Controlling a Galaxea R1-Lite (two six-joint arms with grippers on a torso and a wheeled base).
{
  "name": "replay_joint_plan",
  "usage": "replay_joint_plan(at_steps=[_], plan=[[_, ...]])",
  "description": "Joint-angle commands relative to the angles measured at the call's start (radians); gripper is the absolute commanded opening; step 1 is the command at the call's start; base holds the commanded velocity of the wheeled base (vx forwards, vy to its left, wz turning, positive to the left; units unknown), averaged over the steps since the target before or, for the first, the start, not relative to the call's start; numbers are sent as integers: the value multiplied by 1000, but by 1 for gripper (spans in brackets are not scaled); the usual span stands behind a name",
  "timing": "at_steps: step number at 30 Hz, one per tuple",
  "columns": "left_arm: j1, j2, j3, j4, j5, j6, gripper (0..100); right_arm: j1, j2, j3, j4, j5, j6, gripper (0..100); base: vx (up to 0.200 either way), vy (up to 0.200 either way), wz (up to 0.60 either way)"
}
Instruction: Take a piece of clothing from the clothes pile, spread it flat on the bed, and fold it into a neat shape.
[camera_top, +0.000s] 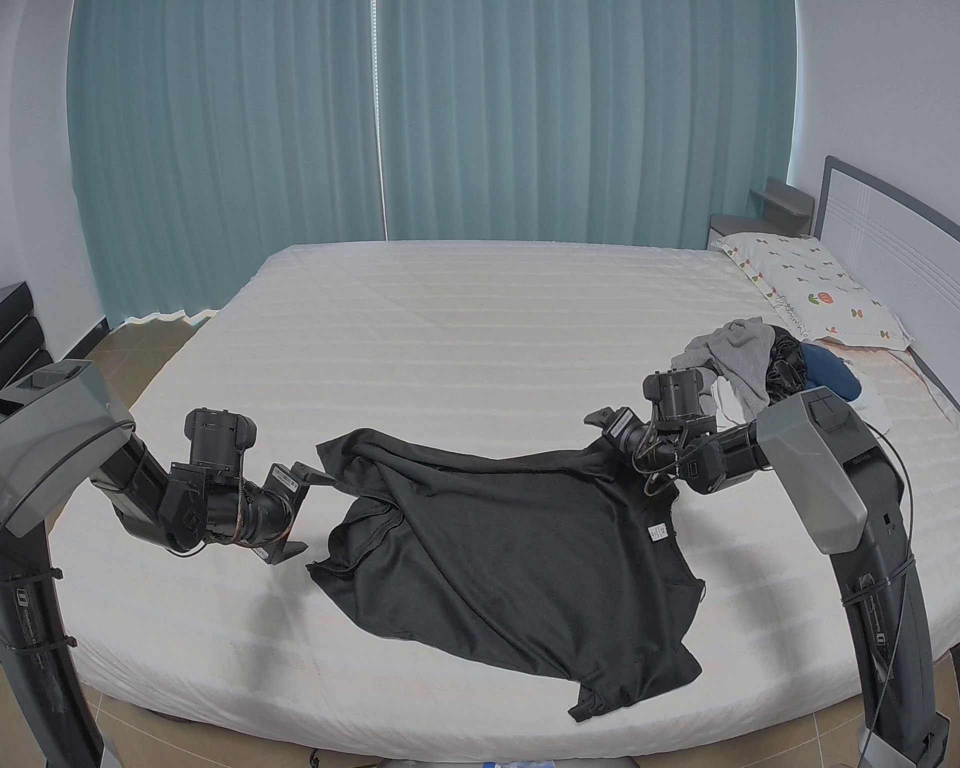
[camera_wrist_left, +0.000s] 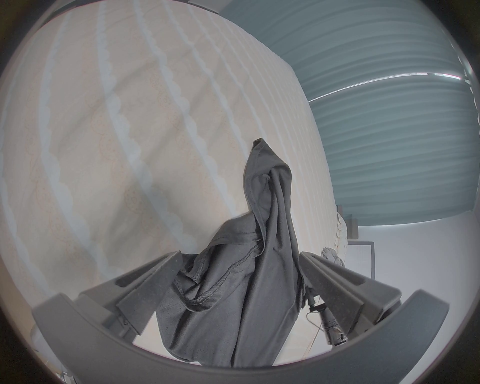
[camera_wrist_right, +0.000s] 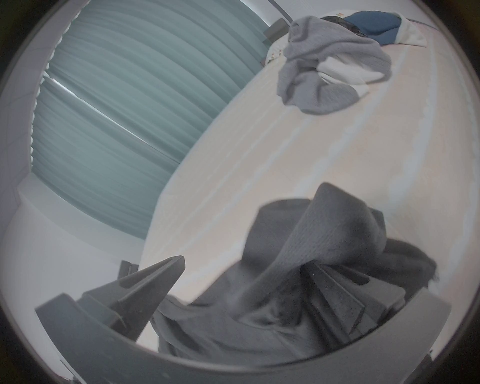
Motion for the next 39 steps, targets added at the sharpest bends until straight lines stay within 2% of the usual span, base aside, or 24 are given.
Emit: replay_joint_plan(at_steps=[1,4,6,15,18,19,24,30,38,39], plan=[[0,0,3,-1,0,-1,100,-23,88,-131,-74,-10,30,100,0,0,0],[0,0,4,-1,0,-3,100,-38,89,-131,-241,-7,19,100,0,0,0],[0,0,4,-1,0,-1,100,-53,88,-131,-283,-3,11,100,0,0,0],[0,0,6,-1,3,-3,100,-118,77,-131,-235,-13,-47,100,0,0,0],[0,-1,11,-2,3,-3,100,-138,37,-57,-212,-9,-67,100,0,0,0],[0,-1,12,-2,3,-3,100,-147,2,29,-220,10,-102,100,0,0,0],[0,-1,12,-2,3,-1,100,-162,-46,185,-251,91,-219,100,0,0,0],[0,-1,12,-2,3,-1,100,-161,-36,260,-293,122,-318,100,0,0,0],[0,-1,12,-2,3,-1,100,-144,6,256,-290,122,-337,100,0,0,0],[0,-1,12,-2,3,-1,100,-144,13,253,-290,120,-341,0,0,0,0]])
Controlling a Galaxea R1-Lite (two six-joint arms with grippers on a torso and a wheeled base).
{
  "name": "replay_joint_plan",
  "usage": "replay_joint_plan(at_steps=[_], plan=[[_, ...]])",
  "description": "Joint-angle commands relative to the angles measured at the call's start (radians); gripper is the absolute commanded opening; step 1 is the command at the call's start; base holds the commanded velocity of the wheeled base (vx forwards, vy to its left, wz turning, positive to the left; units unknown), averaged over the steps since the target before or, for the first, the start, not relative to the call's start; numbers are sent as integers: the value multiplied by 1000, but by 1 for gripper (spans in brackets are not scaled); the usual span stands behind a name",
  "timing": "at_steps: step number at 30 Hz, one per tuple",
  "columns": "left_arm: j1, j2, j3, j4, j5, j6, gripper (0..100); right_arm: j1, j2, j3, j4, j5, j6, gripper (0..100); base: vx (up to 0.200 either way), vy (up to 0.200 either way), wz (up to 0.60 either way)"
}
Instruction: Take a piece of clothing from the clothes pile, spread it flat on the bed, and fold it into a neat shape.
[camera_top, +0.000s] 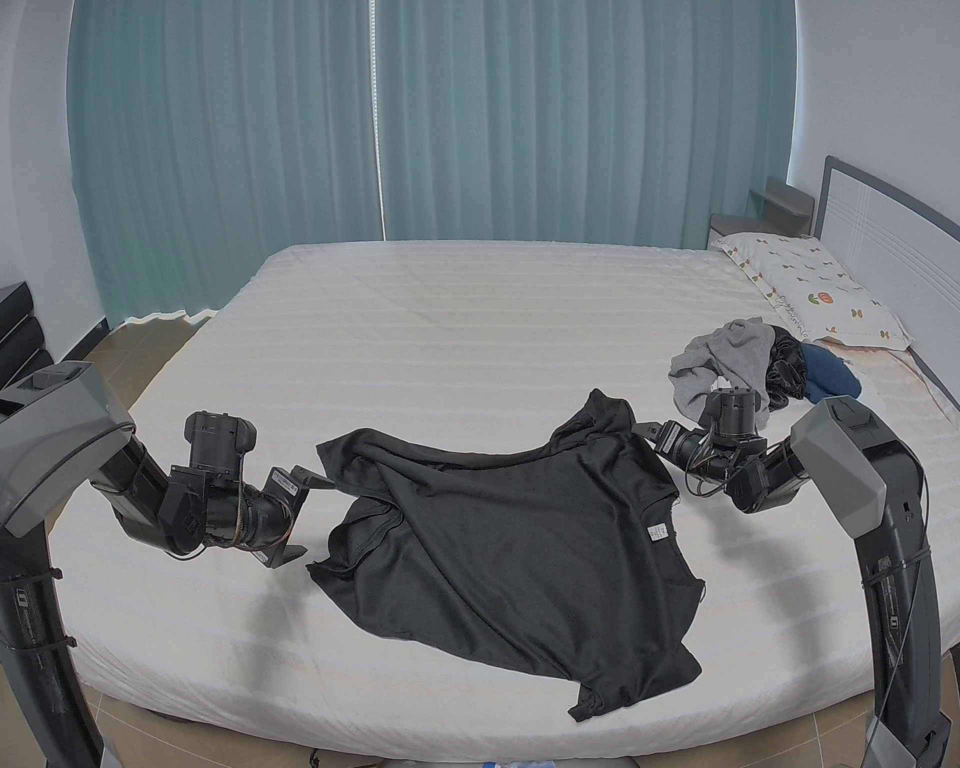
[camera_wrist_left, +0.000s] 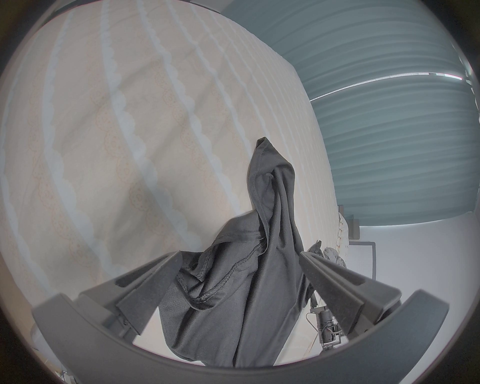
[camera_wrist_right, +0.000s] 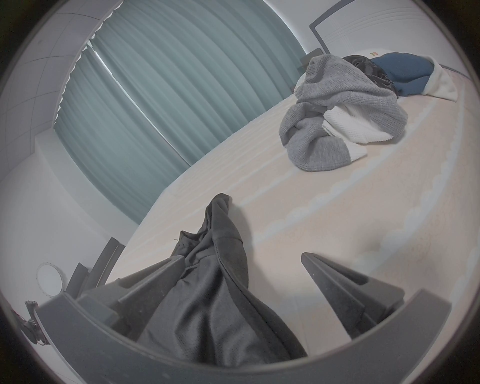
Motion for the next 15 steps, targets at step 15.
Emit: replay_joint_plan(at_steps=[15], plan=[[0,1,0,-1,1,3,100,-32,51,-156,-16,-71,-56,0,0,0,0]])
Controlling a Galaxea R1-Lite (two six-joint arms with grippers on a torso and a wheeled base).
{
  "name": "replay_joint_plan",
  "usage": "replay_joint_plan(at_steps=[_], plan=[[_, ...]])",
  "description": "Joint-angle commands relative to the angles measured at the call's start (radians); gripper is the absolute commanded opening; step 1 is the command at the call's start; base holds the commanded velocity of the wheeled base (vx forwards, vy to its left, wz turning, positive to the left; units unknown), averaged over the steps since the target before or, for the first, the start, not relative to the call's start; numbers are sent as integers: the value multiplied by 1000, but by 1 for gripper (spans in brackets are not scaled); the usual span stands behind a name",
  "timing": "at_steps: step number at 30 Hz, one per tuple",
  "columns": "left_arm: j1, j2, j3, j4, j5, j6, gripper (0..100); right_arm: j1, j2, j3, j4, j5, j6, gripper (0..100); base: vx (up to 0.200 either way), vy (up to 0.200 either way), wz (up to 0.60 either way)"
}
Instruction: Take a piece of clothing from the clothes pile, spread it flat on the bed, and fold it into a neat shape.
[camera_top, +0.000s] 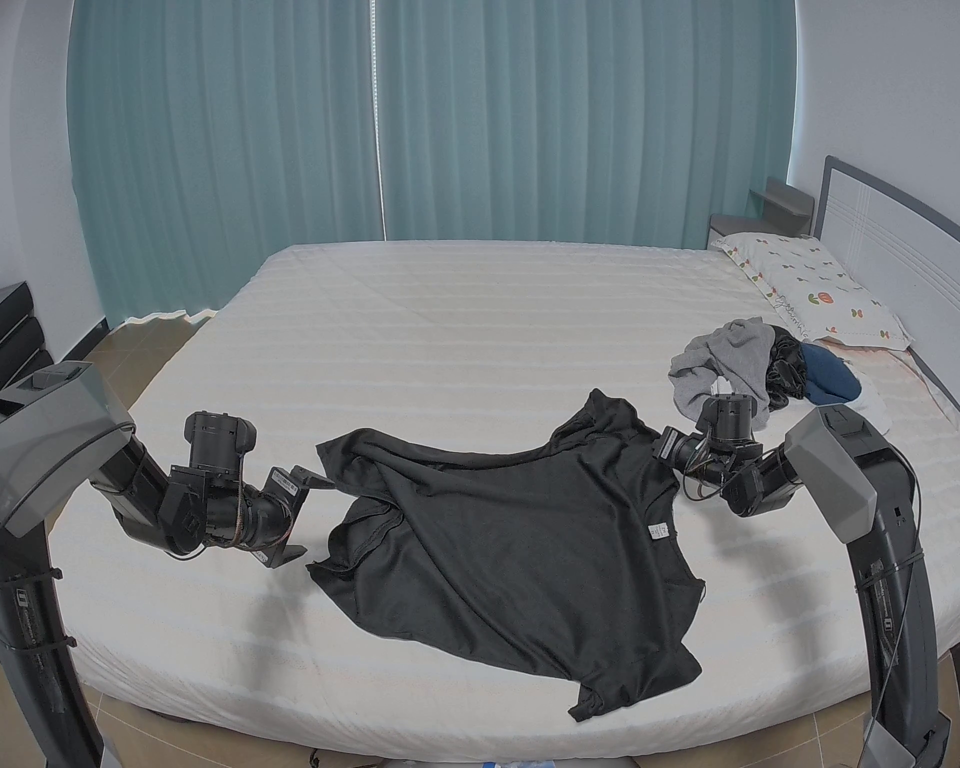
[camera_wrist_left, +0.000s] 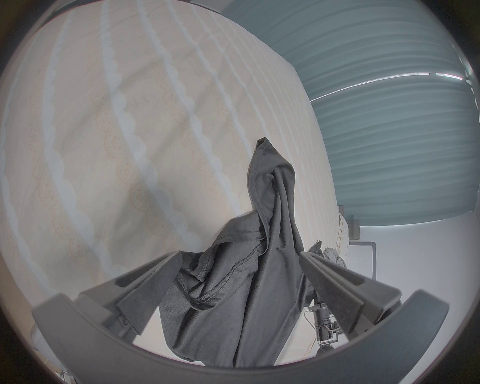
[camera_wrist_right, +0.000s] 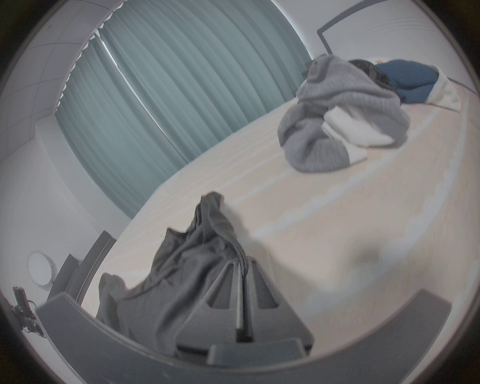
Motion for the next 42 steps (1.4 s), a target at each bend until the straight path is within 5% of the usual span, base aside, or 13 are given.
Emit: replay_joint_plan(at_steps=[1,14,15,24,33,36,42], plan=[[0,1,0,-1,1,2,100,-14,10,-81,-9,-29,5,0,0,0,0],[0,1,0,-1,1,5,100,-19,60,-193,-19,-98,-4,0,0,0,0],[0,1,0,-1,1,5,100,-19,62,-193,-19,-98,-4,100,0,0,0],[-2,0,6,-1,1,6,100,-23,14,-79,-24,-91,5,100,0,0,0],[-2,-11,34,-1,-6,11,100,-40,-226,301,-134,-46,83,100,-22,0,0],[-2,-23,51,-2,-9,8,100,-46,-332,459,-191,-17,189,100,-200,0,0],[-3,-25,58,-1,-8,11,100,-55,-424,627,-225,40,260,100,-200,0,0]])
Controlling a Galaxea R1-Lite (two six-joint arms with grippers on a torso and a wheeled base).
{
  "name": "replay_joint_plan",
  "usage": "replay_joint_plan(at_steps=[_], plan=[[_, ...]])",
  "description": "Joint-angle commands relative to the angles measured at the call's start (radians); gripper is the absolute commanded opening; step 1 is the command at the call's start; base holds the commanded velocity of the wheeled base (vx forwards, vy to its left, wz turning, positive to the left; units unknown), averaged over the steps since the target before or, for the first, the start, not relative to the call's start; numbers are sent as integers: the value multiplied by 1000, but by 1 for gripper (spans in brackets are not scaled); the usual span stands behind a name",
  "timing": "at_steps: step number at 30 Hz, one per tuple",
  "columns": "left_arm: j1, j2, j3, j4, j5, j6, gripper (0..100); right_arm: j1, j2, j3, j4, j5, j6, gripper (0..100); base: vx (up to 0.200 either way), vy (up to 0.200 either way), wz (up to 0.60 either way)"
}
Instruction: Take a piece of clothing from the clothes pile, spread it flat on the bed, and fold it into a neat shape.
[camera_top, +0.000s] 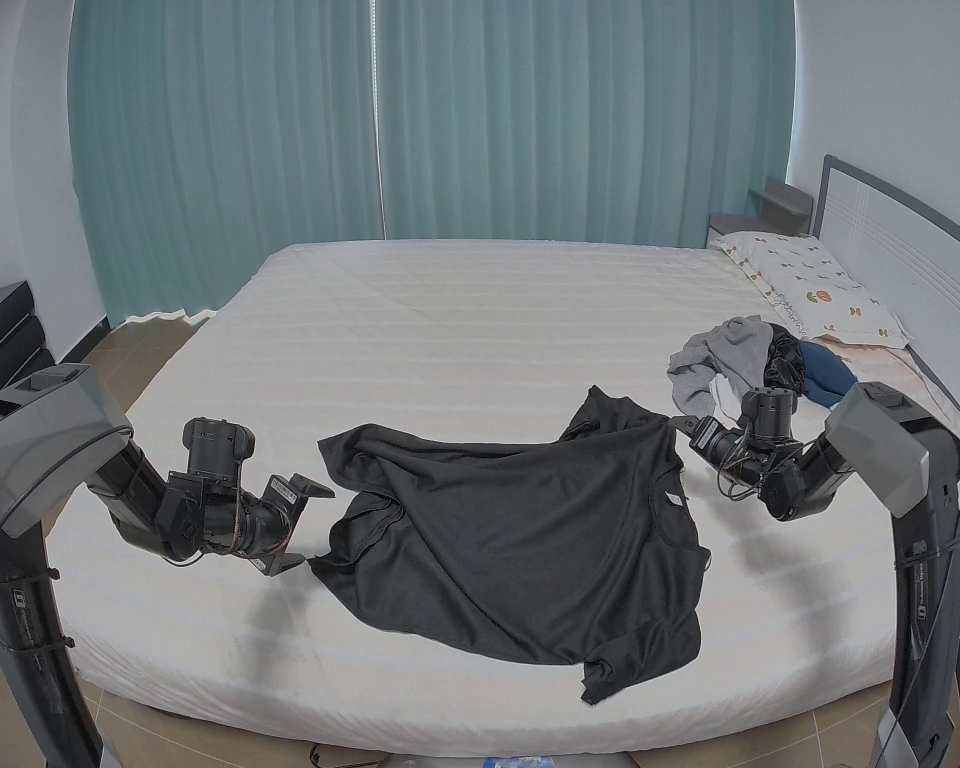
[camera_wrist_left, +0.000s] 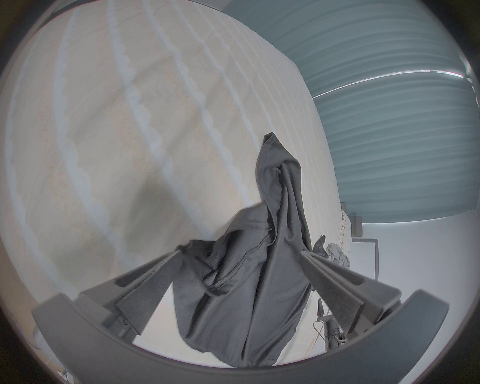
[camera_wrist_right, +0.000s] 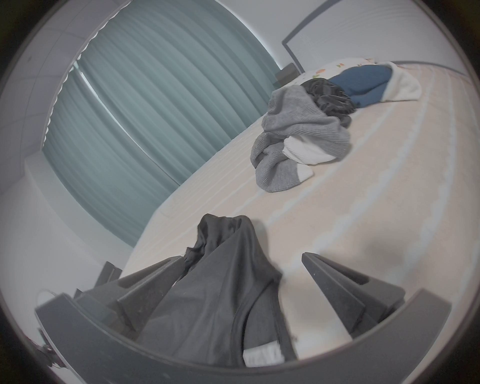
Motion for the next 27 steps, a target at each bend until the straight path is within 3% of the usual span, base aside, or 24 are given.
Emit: replay_joint_plan(at_steps=[1,5,10,17,27], plan=[[-1,-17,27,-1,0,1,100,-10,-204,263,-69,60,86,100,-200,0,0],[-8,-23,32,-1,0,2,100,0,-238,400,-122,67,120,100,-200,0,0],[-10,-23,30,-1,9,1,100,46,-262,552,-164,76,134,100,0,0,0],[-19,-31,27,1,8,-13,100,98,-261,631,-190,149,180,100,0,0,0],[-50,-29,12,1,11,-30,100,148,-255,641,-191,149,184,100,0,-200,0]])
